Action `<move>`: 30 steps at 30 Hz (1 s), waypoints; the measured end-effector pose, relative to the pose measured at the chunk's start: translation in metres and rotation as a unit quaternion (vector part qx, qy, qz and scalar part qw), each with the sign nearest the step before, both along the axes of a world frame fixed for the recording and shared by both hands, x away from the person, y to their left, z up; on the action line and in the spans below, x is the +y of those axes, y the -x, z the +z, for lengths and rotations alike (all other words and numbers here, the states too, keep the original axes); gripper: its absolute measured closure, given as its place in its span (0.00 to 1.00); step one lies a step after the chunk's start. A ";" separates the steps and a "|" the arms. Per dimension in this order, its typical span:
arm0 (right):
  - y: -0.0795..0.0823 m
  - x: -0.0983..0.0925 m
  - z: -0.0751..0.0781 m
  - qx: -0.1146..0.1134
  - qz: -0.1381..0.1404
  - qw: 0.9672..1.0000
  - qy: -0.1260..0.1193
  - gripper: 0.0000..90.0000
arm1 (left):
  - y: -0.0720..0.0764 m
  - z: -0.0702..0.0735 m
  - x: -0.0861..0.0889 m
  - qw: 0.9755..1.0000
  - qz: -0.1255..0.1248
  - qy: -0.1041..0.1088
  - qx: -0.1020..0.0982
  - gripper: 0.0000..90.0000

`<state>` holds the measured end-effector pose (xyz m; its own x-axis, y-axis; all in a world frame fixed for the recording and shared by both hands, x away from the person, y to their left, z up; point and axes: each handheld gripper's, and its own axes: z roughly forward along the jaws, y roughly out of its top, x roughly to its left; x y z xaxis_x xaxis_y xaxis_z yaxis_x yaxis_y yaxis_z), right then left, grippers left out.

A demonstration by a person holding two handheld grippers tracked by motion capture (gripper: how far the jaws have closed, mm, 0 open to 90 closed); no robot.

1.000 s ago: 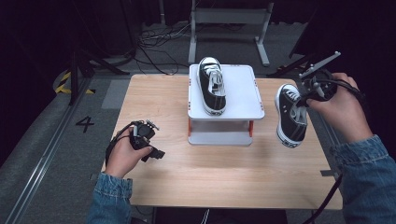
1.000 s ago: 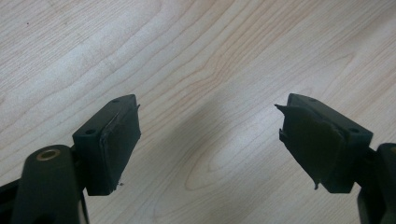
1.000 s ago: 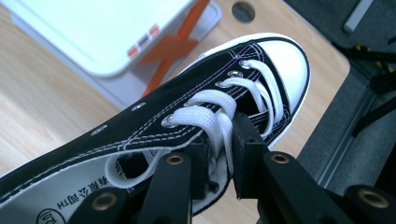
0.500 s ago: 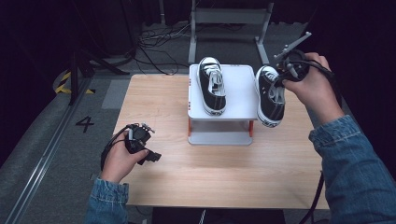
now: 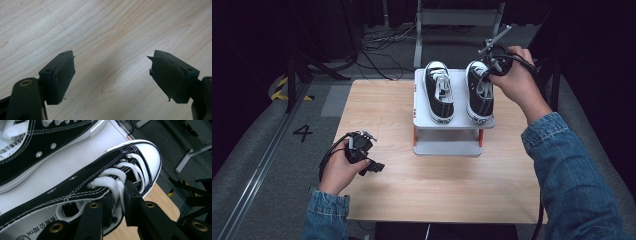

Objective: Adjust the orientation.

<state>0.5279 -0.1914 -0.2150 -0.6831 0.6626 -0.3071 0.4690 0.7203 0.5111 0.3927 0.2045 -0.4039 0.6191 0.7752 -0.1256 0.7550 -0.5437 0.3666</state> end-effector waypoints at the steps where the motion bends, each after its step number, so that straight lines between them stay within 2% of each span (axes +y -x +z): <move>1: 0.000 0.000 0.000 0.000 0.000 1.000 0.000 0.88 | 0.000 0.000 0.000 1.000 0.000 0.000 0.000 0.22; 12: -0.014 0.028 -0.014 -0.030 0.027 0.999 0.034 0.88 | 0.000 -0.002 0.005 1.000 0.003 0.003 0.005 0.22; 15: -0.014 0.039 -0.021 -0.029 0.042 0.998 0.038 0.88 | 0.001 -0.002 0.006 1.000 0.005 0.001 0.005 0.22; 17: -0.012 0.044 -0.025 -0.035 0.046 0.997 0.049 0.85 | 0.001 -0.003 0.006 1.000 0.006 0.002 0.006 0.22; 18: -0.012 0.043 -0.025 -0.037 0.045 0.997 0.048 0.81 | 0.001 -0.003 0.007 1.000 0.006 0.001 0.007 0.22; 20: -0.011 0.036 -0.024 -0.026 0.049 0.998 0.008 0.58 | 0.000 -0.003 0.008 1.000 0.007 0.001 0.005 0.22; 21: -0.010 0.031 -0.023 -0.019 0.046 0.999 -0.006 0.50 | 0.000 -0.003 0.008 1.000 0.006 0.001 0.006 0.22; 23: -0.001 0.017 -0.016 -0.030 0.048 0.998 -0.033 0.43 | -0.001 -0.003 0.007 1.000 0.008 0.001 0.005 0.22; 24: -0.001 0.017 -0.016 -0.030 0.048 0.998 -0.033 0.43 | -0.001 -0.003 0.007 1.000 0.008 0.001 0.005 0.22; 27: 0.022 -0.011 -0.005 -0.047 0.031 0.994 -0.093 0.37 | -0.002 -0.002 0.005 1.000 0.007 0.003 0.004 0.22; 30: 0.043 -0.034 -0.002 -0.049 0.024 0.992 -0.113 0.36 | -0.002 -0.001 0.001 1.000 0.002 0.000 0.003 0.22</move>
